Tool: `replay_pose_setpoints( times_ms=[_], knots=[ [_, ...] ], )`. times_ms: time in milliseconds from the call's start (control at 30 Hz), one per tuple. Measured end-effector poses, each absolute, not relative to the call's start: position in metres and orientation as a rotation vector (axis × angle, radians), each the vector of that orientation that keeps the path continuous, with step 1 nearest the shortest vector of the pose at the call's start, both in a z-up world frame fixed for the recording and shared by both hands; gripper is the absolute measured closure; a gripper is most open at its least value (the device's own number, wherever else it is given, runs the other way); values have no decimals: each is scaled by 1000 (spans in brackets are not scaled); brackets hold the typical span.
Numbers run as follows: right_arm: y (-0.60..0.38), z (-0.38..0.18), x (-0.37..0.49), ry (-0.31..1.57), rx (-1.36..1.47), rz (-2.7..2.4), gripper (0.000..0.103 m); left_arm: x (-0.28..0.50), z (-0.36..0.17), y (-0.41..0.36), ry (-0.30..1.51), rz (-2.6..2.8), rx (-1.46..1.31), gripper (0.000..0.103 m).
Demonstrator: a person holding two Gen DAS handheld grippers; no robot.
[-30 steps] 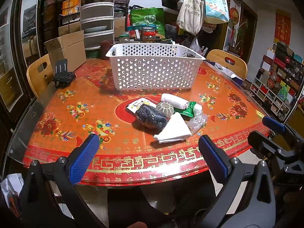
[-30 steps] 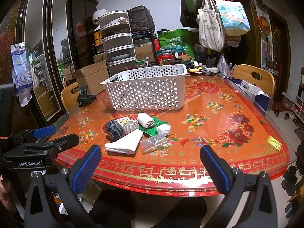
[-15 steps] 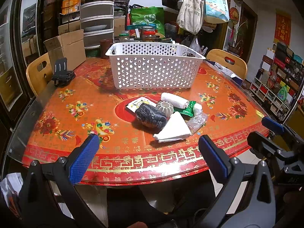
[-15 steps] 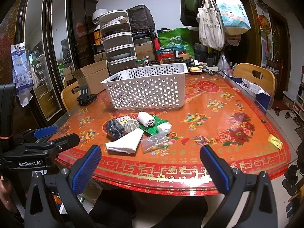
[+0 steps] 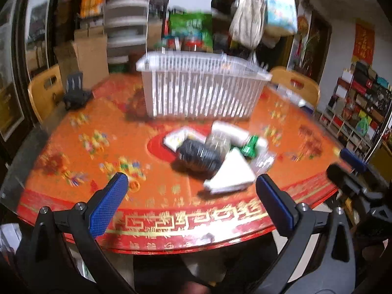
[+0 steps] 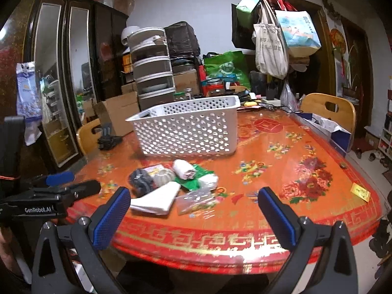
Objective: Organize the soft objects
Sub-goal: 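Reach the left tool to the white napkin while the right tool reaches the clear bag, then close the left tool on the white napkin while the right tool grasps the clear bag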
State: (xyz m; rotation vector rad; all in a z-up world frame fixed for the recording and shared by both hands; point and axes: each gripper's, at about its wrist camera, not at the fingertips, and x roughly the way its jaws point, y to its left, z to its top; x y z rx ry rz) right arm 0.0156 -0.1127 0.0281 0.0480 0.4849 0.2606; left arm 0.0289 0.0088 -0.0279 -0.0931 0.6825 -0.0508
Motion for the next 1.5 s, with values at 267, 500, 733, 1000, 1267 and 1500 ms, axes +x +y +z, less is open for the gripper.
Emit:
replay_pose_setpoints(
  times_ms=[267,500,733,1000,1267,1500],
  knots=[
    [-116,3,37,564,44,263,0,64,-74,-8,764,-169,-98,0],
    [-133,-24,66,650,108,252,0,87,-88,-19,776,-190,-103,8],
    [-129,-37,80,684,108,319,2,95,-92,-21,765,-194,-83,31],
    [-116,-37,93,691,102,368,4,89,-93,-13,734,-241,-95,70],
    [-95,-42,111,713,43,377,9,83,-90,1,704,-294,-126,90],
    [-84,-44,118,713,-2,366,24,71,-81,14,674,-327,-128,91]
  ],
)
